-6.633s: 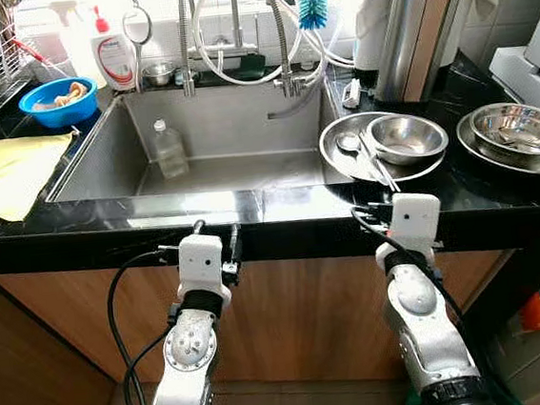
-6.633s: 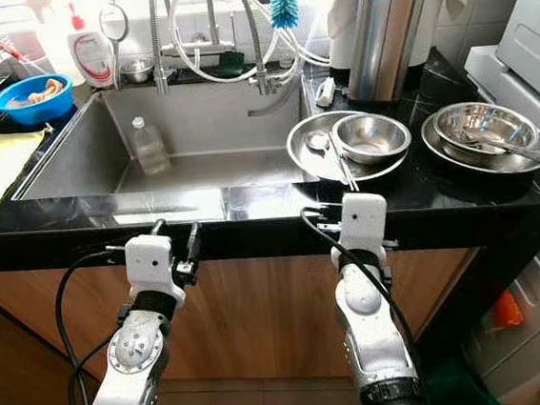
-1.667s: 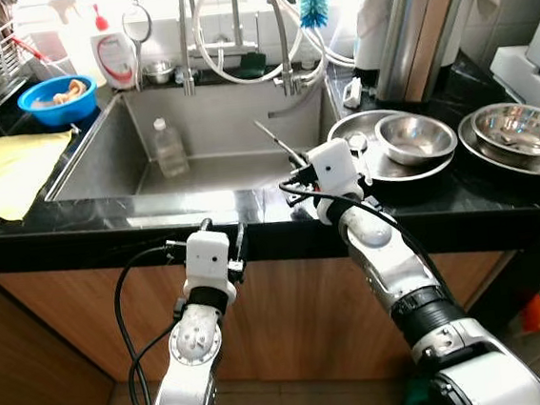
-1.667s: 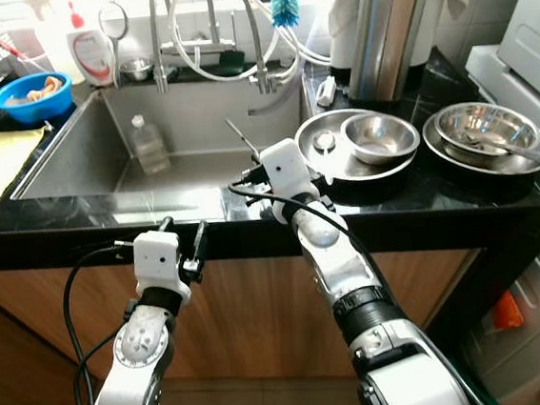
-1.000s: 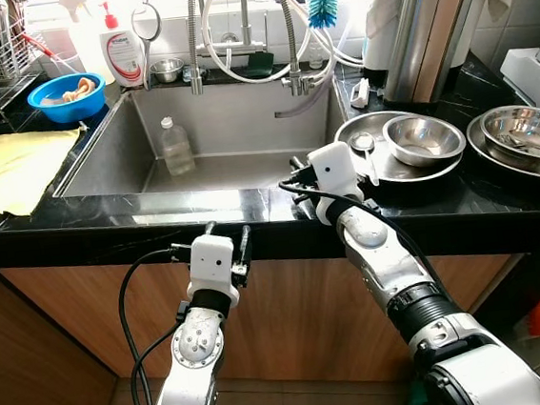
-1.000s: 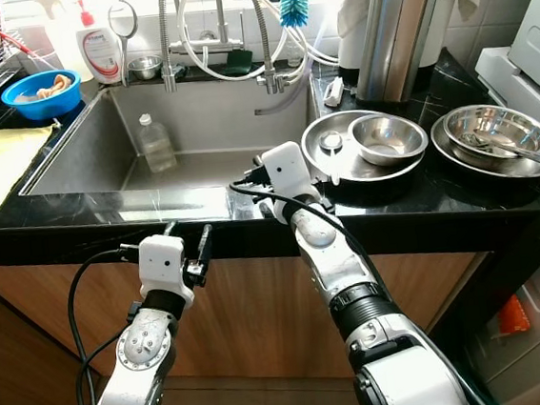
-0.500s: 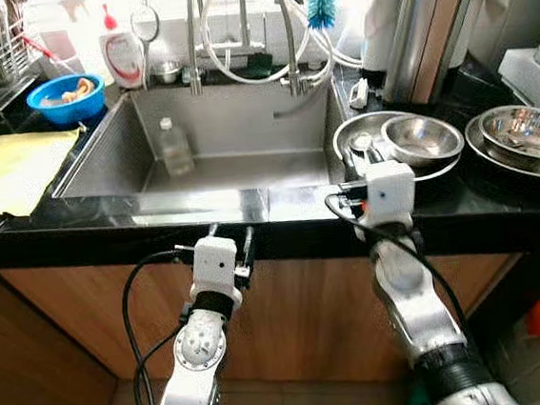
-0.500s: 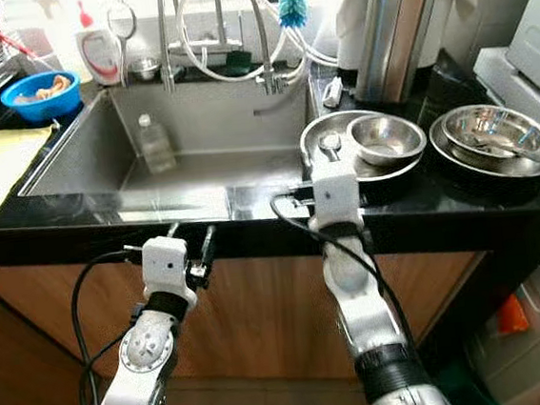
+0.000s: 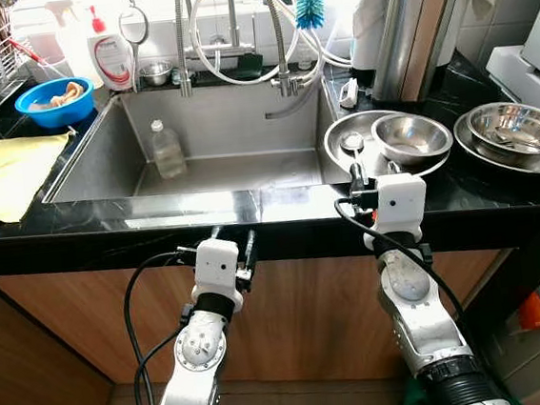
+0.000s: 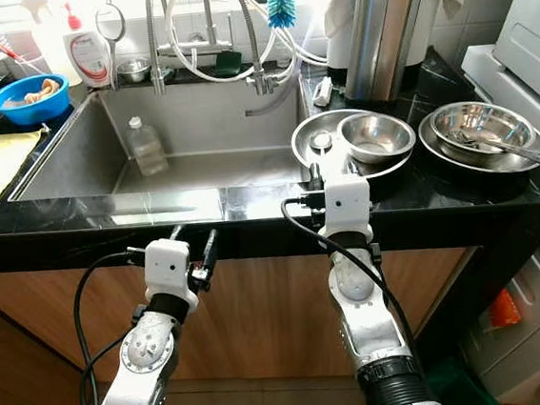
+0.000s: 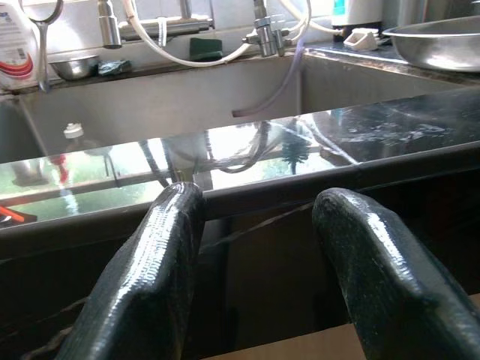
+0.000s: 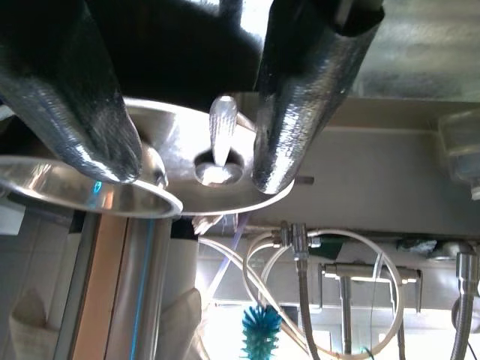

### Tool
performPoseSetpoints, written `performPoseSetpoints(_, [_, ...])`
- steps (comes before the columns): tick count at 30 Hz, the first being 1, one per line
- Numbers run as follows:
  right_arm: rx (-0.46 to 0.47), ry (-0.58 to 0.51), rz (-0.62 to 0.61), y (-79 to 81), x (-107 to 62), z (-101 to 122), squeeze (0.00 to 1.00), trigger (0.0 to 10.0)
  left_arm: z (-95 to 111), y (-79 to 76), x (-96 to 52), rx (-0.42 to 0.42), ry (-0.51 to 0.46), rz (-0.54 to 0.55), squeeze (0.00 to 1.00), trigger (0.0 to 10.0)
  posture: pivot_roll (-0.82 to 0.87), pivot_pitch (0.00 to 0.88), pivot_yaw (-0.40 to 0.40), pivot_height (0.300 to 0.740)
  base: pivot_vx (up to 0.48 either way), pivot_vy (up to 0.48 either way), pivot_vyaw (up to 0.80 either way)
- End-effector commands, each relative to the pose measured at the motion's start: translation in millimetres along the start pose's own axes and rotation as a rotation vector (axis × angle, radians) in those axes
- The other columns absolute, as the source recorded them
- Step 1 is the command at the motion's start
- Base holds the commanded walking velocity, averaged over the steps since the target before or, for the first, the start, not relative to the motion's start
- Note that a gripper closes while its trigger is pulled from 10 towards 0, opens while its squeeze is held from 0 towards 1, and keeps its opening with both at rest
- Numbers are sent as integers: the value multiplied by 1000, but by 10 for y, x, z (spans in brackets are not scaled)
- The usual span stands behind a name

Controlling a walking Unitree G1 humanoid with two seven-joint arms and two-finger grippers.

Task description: Kitchen organization

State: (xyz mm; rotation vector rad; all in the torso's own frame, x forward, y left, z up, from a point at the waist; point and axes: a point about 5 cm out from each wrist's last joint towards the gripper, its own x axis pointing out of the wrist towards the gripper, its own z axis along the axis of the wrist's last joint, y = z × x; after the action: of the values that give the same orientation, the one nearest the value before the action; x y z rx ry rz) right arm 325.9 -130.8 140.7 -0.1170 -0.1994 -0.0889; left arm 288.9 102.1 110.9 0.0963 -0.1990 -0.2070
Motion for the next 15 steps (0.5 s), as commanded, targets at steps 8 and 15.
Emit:
performPoseSetpoints(8, [14,13,20,56,48,43,0,10000,51,40,42,3,-15,16,0,10000,-85,0,11,740,0,0,0])
performPoseSetpoints(15, [-23,46,-2,2,112,31,0,10000,58,45,57,-3,-14,32,0,10000,-87,0,3,740,0,0,0])
